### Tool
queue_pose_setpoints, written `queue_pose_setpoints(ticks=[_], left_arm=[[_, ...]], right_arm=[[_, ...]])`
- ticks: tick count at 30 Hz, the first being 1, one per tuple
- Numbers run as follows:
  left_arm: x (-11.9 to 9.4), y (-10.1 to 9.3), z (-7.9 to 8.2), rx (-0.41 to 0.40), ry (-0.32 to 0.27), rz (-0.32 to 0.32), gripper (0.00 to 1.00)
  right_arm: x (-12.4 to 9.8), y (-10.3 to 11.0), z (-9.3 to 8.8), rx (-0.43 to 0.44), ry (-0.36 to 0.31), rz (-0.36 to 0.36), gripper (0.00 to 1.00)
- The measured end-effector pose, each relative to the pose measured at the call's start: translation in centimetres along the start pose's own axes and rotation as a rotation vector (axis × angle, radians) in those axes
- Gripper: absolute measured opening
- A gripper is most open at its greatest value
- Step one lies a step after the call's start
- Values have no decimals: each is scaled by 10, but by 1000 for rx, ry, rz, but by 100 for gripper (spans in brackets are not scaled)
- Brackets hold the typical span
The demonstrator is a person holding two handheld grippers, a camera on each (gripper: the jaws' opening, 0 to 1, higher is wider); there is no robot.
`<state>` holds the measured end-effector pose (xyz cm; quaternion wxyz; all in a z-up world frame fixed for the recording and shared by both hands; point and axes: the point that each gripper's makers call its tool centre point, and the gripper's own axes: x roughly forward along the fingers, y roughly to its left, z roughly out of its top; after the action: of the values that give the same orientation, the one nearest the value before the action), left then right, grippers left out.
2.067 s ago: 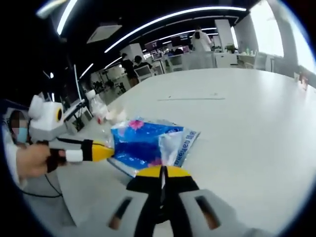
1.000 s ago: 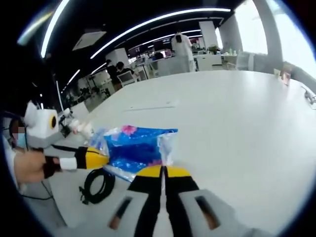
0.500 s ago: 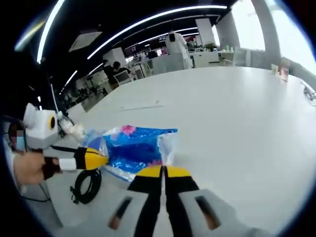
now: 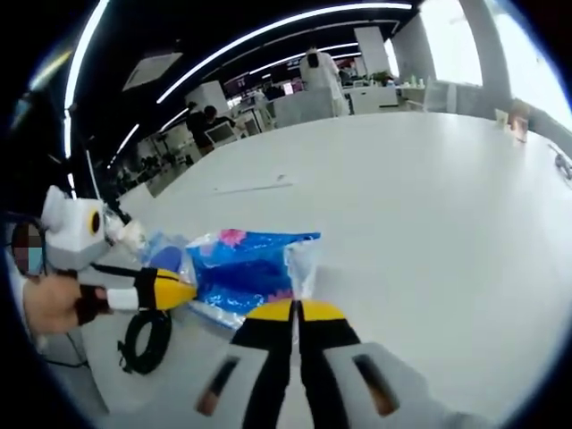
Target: Arrange the tabletop items into an orderly group along one side of the table until the central work area is clear of visible clutter.
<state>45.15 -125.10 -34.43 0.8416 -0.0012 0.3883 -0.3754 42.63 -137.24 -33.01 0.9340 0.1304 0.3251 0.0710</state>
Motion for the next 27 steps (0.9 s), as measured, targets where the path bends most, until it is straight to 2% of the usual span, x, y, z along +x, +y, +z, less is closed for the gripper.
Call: queue_pose_setpoints(ticks=[2,9,27], left_arm=[[2,2,-2,11,8,3,0],[10,8,-7,-28,37,5,0],[15,10,-15,-53,55,18,1]], right_arm=[[4,-1,-2,1,6,3,0],[9,-5,-11,13,29,3,0],[18,-9,-18,23,53,15,0]])
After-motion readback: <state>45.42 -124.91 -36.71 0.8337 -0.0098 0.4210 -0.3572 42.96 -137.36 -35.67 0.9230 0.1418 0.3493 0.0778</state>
